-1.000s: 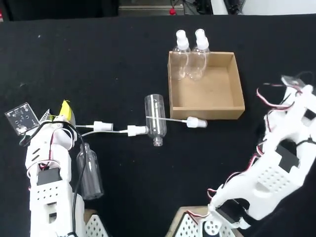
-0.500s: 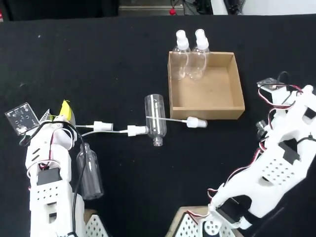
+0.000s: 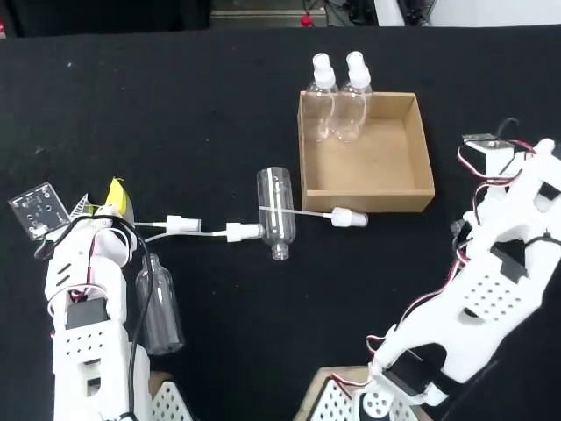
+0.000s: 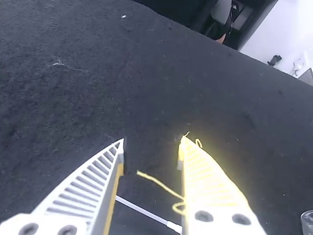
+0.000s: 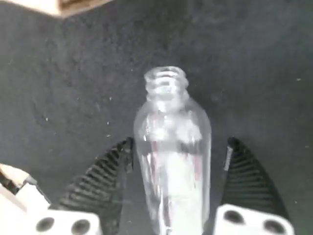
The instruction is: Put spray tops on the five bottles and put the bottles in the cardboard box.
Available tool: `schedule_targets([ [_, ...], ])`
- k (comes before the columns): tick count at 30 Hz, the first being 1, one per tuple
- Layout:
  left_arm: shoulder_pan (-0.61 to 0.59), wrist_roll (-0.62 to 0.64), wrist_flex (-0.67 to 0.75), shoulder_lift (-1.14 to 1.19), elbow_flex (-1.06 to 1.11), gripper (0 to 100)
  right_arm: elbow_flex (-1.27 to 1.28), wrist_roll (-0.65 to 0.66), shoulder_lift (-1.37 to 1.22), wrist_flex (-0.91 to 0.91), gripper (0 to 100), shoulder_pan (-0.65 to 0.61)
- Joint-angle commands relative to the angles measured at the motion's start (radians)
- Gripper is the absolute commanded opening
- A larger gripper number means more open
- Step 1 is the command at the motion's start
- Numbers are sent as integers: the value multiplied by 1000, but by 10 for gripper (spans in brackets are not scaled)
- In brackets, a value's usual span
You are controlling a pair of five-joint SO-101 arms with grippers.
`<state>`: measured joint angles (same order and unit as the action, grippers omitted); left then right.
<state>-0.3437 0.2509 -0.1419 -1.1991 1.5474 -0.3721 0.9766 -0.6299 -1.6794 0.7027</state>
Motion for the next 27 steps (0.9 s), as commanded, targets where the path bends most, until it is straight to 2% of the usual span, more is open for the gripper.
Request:
schedule_targets([
  [1, 12, 3, 21, -11, -13, 177, -65, -15, -21, -21, 248, -18],
  [11, 12, 3, 21, -11, -13, 177, -56, -18, -56, -23, 244, -11],
  [19, 12, 3, 21, -11, -12, 177, -33, -87, -58, 6, 243, -3],
  [24, 12, 3, 21, -11, -12, 177, -24, -87, -67, 54, 162, 6],
  [27, 12, 3, 21, -11, -12, 177, -12, -87, -94, 71, 157, 2],
])
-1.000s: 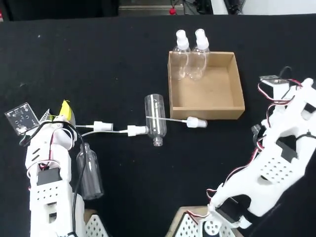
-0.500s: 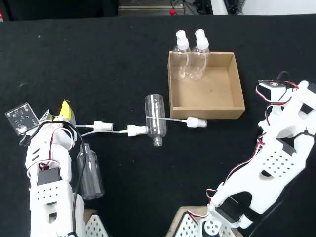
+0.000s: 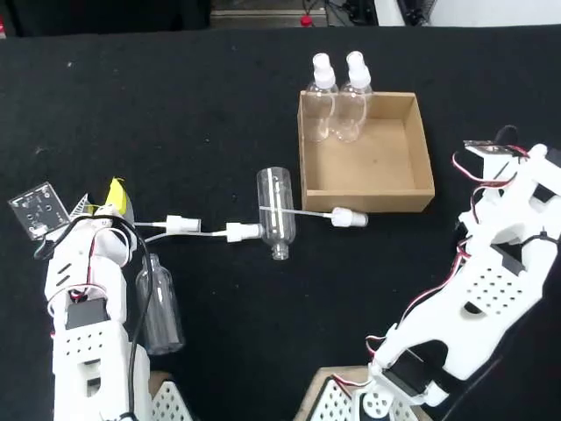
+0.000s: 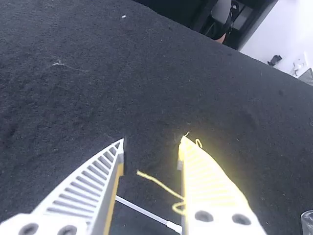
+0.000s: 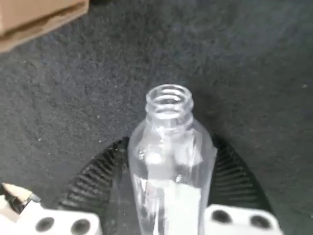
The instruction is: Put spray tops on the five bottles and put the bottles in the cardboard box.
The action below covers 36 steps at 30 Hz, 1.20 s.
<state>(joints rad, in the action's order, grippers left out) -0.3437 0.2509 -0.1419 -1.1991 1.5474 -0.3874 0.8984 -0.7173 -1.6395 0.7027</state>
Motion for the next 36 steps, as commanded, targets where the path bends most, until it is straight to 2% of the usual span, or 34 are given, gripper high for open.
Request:
schedule_targets([
  [1, 12, 3, 21, -11, -12, 177, -1, -9, -16, 31, 156, 2],
  [5, 12, 3, 21, -11, -12, 177, -21, -60, -25, 55, 128, 8],
  [8, 12, 3, 21, -11, -12, 177, -70, -72, -24, 41, 12, 17],
  [13, 13, 3, 21, -11, -12, 177, -291, -72, 47, -129, 10, 15],
  [17, 13, 3, 20, -11, -12, 177, -352, -176, 176, -126, 11, 14],
  [26, 13, 3, 20, -11, -12, 177, -199, -377, 519, -124, 11, -32],
  [32, 13, 3, 20, -11, -12, 177, -70, -416, 720, -100, 11, -146],
  [36, 13, 3, 20, -11, -12, 177, 16, -531, 842, -104, 11, -209],
])
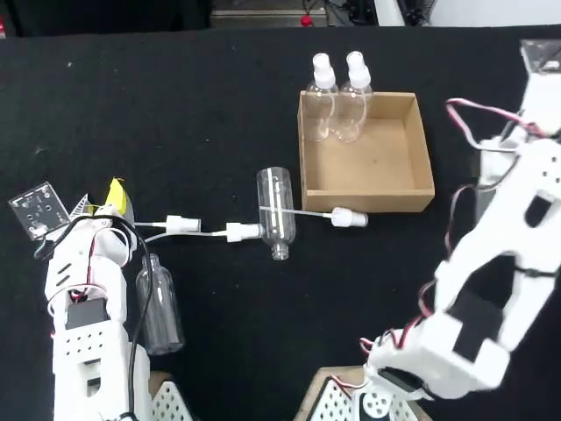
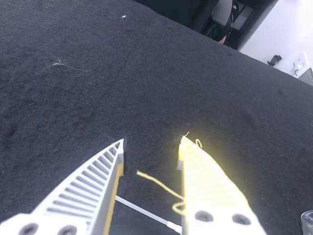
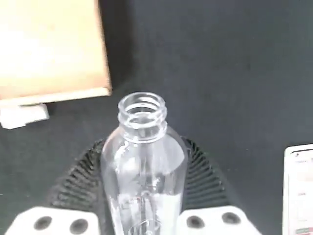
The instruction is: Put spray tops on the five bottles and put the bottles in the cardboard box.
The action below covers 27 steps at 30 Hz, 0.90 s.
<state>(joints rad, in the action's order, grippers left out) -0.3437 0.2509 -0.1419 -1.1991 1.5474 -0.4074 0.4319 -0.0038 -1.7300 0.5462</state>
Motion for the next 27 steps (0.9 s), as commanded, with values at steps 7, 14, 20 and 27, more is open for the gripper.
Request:
schedule_targets([
  [7, 13, 3, 20, -11, -12, 177, 271, -89, 355, 0, 11, -181],
  [14, 38, 0, 18, -11, -10, 177, 581, -146, 633, 192, 11, -193],
  [20, 140, -135, 20, -11, 12, 177, 957, -215, 846, 390, 11, -327],
  [27, 259, -259, 9, -11, 33, 177, 1262, -370, 1098, 560, 11, -420],
])
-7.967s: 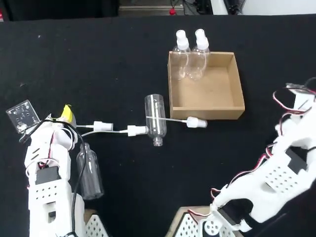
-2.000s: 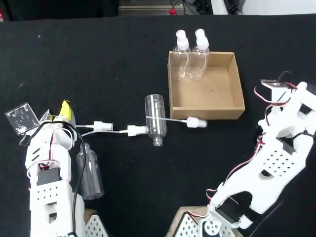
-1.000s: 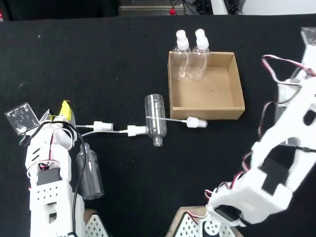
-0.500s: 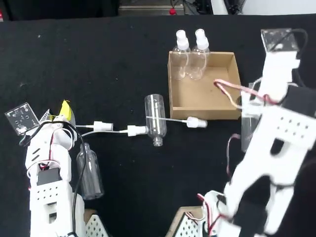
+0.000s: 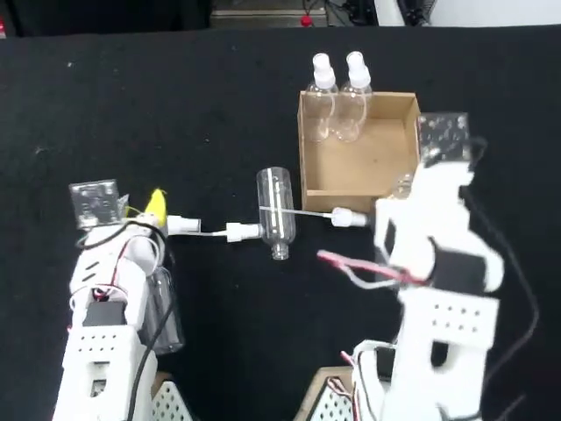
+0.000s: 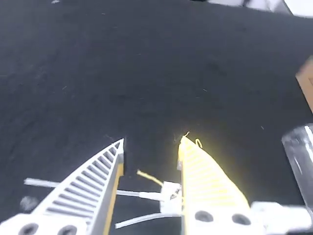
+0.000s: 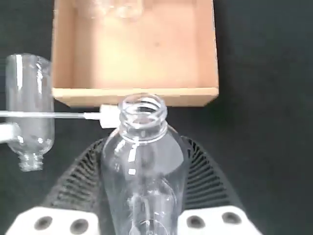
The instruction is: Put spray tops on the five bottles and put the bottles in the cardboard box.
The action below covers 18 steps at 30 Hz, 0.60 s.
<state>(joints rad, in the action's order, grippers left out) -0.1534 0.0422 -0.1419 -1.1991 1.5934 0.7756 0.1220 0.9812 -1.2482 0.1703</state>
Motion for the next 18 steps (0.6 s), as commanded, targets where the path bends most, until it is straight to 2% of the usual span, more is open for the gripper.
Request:
schedule_targets([
  [1, 87, -57, -18, -11, -19, 177, 119, -69, 148, 98, 11, -57],
  [4, 151, -61, -138, -11, -70, 180, 211, -63, 259, 143, 11, -66],
  [9, 240, -224, -348, 0, -179, 180, 308, -38, 392, 157, 11, -71],
  [12, 291, -307, -387, 2, -185, 180, 332, -38, 437, 157, 11, -71],
  [18, 308, -331, -390, 3, -183, 181, 337, -38, 446, 157, 11, -72],
])
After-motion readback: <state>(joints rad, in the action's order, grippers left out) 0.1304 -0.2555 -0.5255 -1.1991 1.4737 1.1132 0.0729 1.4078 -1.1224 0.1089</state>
